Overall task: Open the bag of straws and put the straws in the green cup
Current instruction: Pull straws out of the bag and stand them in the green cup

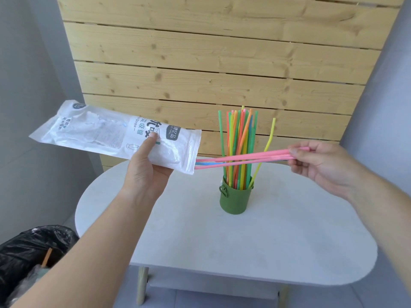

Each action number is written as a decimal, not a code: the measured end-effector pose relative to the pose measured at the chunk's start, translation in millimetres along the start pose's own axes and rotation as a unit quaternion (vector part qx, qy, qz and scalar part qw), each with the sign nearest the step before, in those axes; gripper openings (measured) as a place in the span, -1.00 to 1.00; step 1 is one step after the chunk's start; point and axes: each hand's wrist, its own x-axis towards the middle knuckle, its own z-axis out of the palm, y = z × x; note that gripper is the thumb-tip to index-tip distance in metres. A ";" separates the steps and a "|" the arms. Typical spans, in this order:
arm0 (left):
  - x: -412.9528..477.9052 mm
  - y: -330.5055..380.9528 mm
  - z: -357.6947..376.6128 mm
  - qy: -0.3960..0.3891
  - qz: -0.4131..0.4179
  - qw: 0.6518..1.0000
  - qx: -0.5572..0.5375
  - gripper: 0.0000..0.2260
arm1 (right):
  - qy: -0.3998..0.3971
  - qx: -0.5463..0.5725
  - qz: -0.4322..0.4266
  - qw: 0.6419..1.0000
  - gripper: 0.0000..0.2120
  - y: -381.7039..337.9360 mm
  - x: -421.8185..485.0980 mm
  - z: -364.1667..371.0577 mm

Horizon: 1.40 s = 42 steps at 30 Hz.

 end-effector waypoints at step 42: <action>-4.5 -12.1 2.9 -0.012 -0.028 0.999 0.011 -0.86 | -0.035 -0.502 -0.120 0.856 -0.86 -65.8 48.6 41.8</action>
